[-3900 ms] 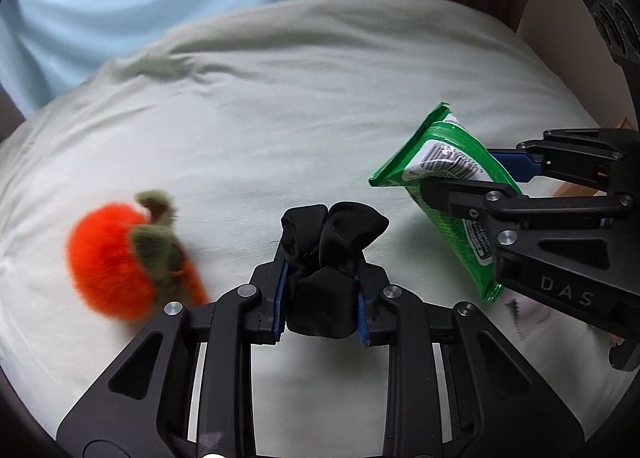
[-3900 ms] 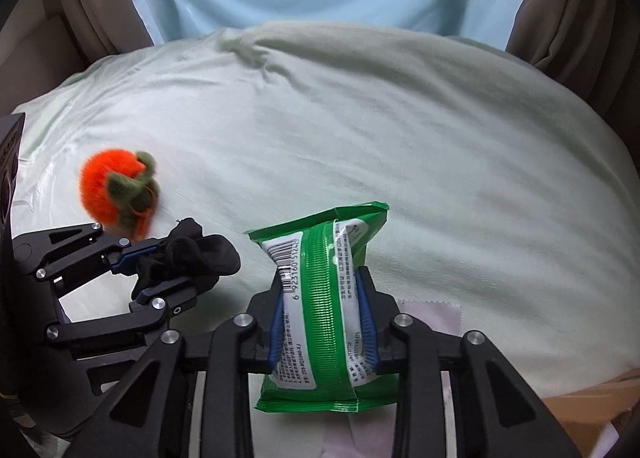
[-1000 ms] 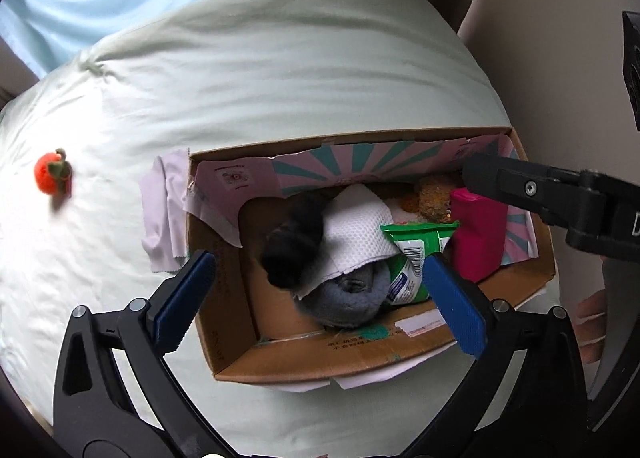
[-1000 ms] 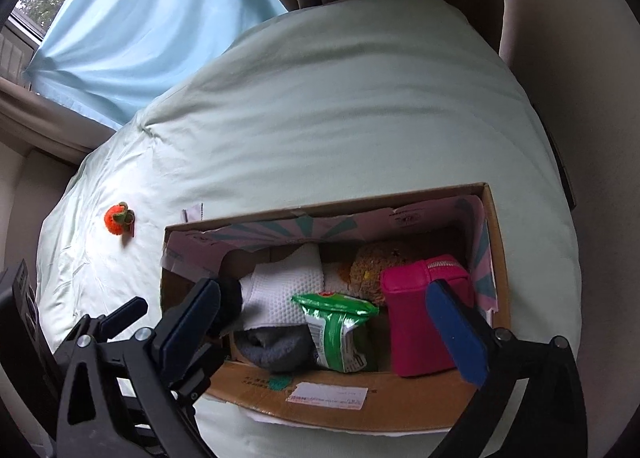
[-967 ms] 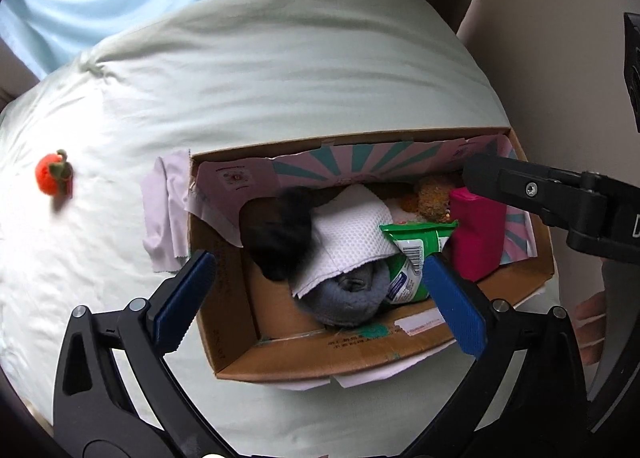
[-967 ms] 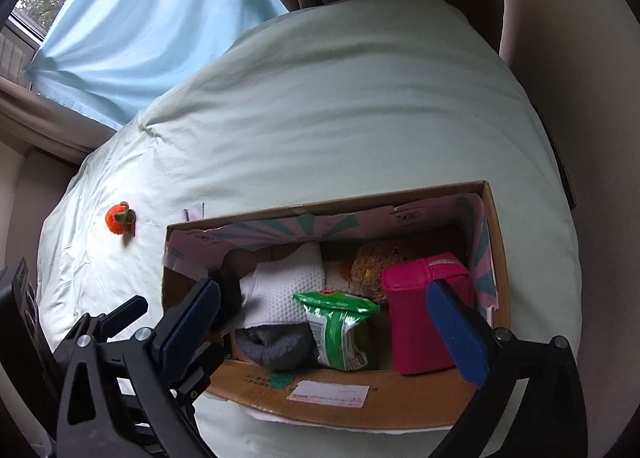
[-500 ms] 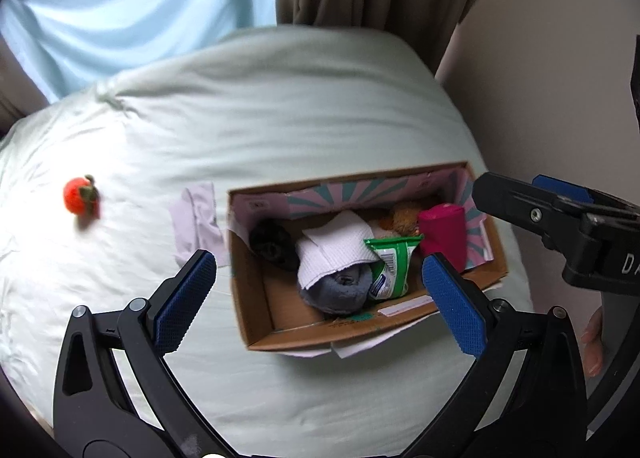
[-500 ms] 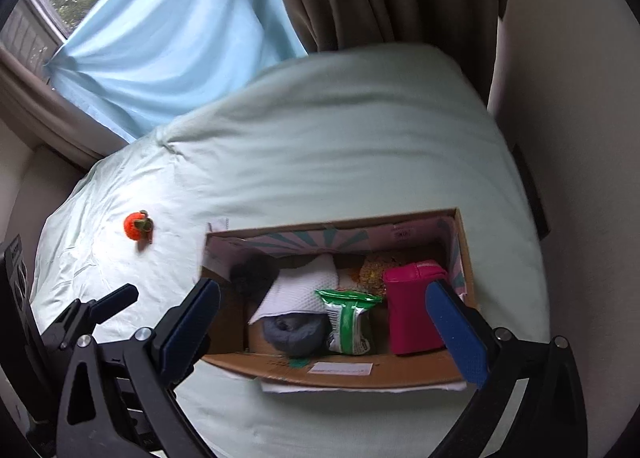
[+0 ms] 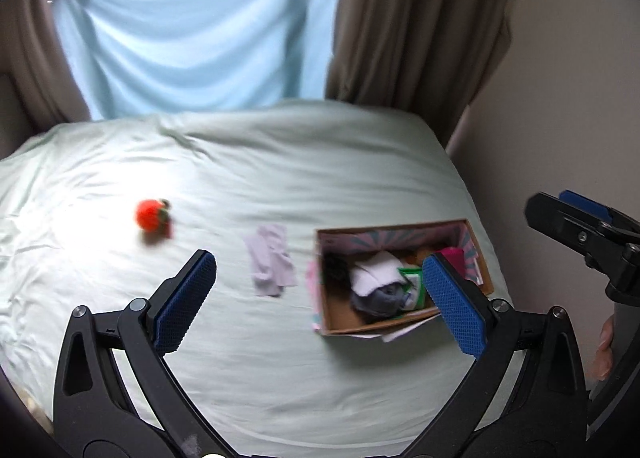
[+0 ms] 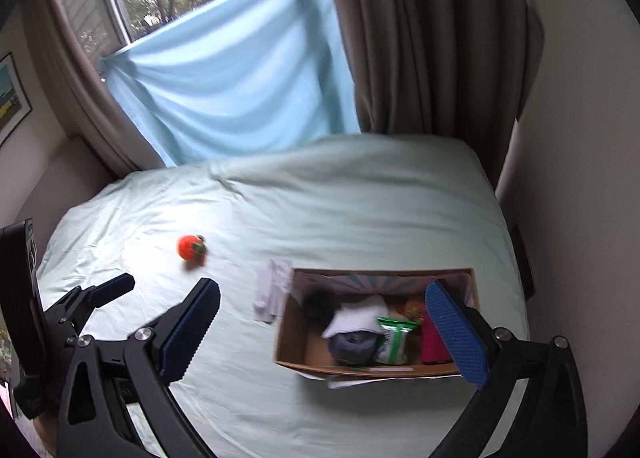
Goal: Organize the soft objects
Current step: 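Lift both tools out of the box toward the orange pompom and grey cloth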
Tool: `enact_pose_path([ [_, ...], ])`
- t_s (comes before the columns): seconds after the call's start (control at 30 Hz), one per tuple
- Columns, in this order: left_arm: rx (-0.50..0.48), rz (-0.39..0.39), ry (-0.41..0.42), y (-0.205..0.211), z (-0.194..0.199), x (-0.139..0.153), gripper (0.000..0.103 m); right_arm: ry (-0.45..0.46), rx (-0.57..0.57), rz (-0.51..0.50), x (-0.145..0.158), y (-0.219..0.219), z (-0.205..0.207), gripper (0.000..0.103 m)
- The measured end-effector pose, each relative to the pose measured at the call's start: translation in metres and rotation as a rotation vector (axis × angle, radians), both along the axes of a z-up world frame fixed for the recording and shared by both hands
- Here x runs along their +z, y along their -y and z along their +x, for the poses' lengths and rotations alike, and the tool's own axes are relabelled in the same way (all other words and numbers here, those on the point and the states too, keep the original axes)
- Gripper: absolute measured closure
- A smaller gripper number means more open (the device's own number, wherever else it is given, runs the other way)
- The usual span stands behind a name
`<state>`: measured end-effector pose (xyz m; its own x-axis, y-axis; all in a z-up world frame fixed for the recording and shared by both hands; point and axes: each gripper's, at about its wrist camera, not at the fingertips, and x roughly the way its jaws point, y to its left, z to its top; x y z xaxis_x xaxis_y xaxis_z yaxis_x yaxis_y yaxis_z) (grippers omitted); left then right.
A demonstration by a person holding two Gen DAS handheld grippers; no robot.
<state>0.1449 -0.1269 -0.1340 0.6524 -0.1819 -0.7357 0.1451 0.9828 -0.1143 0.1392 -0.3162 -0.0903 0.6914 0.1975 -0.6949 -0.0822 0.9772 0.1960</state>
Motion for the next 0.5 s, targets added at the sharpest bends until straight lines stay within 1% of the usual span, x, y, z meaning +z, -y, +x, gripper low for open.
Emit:
enact_pose_path([
  [0.17,0.042,0.009,0.061,-0.061,-0.025,0.031,0.000,0.067,-0.011,-0.053,0.023,-0.046,-0.027,0.000],
  [0.27,0.063,0.009,0.084,-0.098,-0.038,0.042,0.000,0.093,-0.001,-0.077,0.031,-0.075,-0.038,0.000],
  [0.37,0.077,0.013,0.097,-0.128,-0.045,0.046,0.000,0.110,0.004,-0.081,0.034,-0.099,-0.047,0.000],
  [0.5,0.079,0.011,0.085,-0.164,-0.040,0.039,0.000,0.119,0.000,-0.064,0.031,-0.129,-0.048,0.000],
])
